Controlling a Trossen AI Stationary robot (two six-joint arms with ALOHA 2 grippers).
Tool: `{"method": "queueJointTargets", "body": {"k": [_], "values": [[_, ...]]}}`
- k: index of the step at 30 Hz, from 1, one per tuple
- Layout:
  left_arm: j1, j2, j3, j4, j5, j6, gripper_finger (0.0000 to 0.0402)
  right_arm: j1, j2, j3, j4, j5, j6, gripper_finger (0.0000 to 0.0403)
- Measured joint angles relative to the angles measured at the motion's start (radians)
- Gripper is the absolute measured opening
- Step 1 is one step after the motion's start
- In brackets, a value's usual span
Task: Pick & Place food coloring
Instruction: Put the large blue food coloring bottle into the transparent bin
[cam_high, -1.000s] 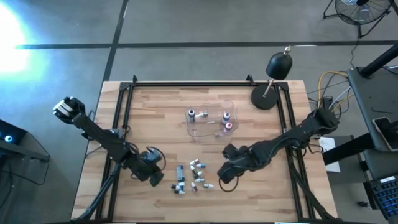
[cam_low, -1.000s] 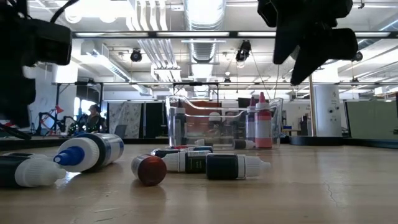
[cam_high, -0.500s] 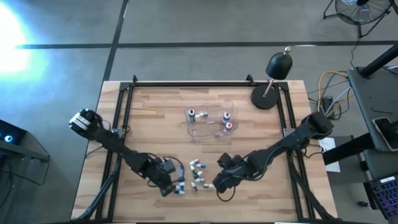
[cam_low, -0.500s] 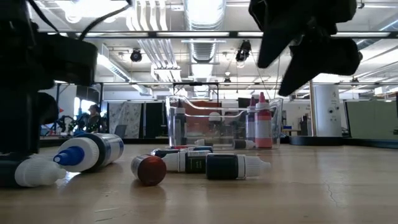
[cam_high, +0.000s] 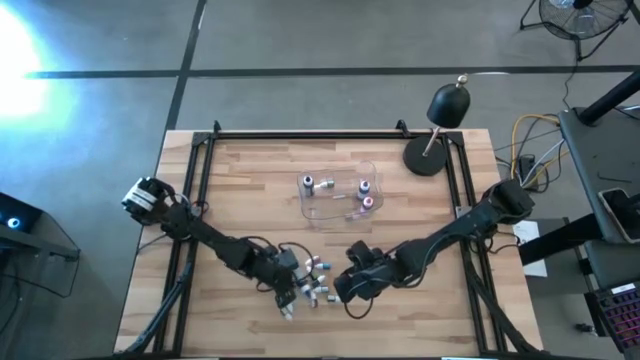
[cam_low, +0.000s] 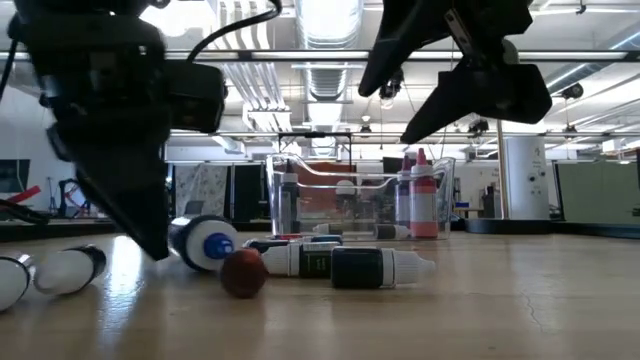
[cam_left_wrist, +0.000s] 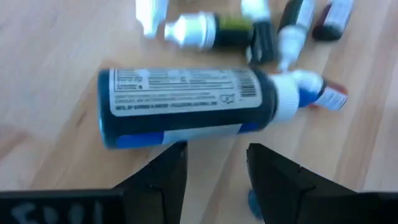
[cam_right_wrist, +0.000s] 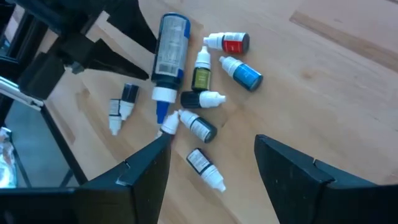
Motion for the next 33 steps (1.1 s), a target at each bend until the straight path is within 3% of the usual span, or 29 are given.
{"method": "queueJointTargets", "body": {"k": [10,18,24,33], "values": [[0.073,0.005,0.0,0.044,-0.002,0.061,0.0144,-0.001,0.001,-0.018,0.0,0.002,-0.031,0.0226],[0.091,0.005,0.0,0.047,0.008,0.09,0.0144,-0.002,0.001,-0.071,0.03,-0.027,0.037,0.0226],[0.082,0.0,0.0,0.02,0.019,0.122,0.0144,-0.002,0.001,-0.116,0.233,-0.085,0.011,0.0226],[0.007,-0.009,0.0,0.014,0.04,0.104,0.0144,-0.023,0.001,-0.115,0.246,-0.077,-0.039,0.0226]]}}
